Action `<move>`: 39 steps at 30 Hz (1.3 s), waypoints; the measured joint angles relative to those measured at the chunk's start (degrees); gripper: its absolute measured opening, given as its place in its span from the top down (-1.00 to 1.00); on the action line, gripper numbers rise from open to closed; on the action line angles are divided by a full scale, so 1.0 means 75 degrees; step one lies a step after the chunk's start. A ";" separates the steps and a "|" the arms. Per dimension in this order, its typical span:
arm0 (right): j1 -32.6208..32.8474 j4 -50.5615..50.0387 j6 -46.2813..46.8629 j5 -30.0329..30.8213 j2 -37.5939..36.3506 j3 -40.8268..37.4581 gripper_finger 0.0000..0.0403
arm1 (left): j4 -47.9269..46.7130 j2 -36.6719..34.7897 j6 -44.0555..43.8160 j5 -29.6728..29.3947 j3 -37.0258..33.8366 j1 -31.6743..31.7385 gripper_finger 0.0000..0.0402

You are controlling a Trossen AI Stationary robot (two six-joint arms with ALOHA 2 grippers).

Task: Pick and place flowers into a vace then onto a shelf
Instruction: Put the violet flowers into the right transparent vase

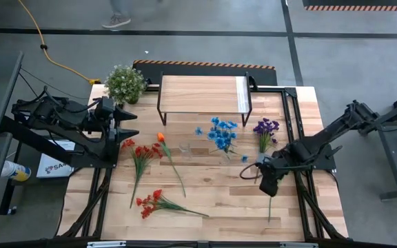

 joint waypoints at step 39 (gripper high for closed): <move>0.2278 -0.4824 0.4354 0.3276 -0.1717 0.0000 0.14 | 0.0341 0.0538 -0.0274 0.0022 -0.0003 0.0002 -0.79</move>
